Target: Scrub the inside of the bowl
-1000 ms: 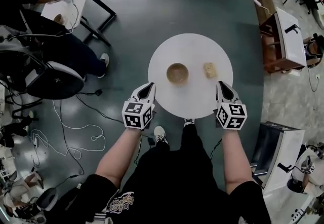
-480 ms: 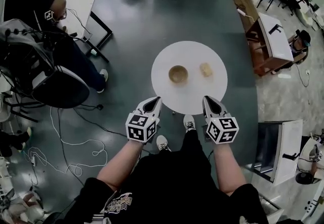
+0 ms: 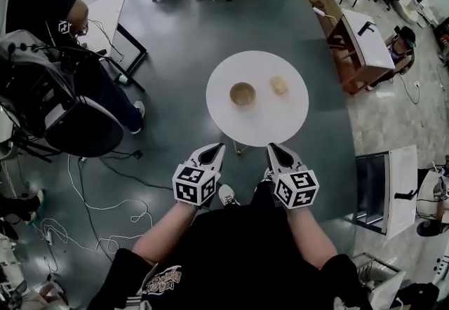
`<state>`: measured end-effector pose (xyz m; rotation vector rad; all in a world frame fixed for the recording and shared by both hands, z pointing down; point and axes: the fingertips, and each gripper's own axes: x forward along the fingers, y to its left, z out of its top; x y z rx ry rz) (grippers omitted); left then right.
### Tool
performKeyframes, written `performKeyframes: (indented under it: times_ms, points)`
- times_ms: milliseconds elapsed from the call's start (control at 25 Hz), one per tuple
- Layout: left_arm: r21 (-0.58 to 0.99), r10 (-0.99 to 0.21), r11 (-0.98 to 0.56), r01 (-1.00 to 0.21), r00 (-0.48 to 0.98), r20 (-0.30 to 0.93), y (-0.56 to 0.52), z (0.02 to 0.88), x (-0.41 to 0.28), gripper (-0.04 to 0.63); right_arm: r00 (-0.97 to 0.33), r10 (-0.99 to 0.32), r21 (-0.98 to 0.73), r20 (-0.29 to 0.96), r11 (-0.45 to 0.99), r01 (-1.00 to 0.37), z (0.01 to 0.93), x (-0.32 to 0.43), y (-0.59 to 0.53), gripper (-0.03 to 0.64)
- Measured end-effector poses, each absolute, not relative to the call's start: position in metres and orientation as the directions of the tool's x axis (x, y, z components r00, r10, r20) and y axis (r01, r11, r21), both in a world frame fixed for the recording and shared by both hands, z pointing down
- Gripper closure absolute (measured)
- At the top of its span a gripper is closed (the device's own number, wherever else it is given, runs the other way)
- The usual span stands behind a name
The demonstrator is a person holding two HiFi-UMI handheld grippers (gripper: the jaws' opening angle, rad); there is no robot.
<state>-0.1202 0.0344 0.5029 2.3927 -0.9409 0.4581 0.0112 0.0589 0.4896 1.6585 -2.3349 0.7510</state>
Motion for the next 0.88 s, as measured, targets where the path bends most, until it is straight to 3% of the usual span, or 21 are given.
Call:
performKeyframes:
  times_ms: [880]
  points:
    - [0.344,-0.512,-0.648,-0.680,0.723,0.465,0.068,0.493,-0.108,0.589,-0.398,-0.812,-0.295,0.427,0.291,-0.910,0.489,-0.002,0.097,0.597]
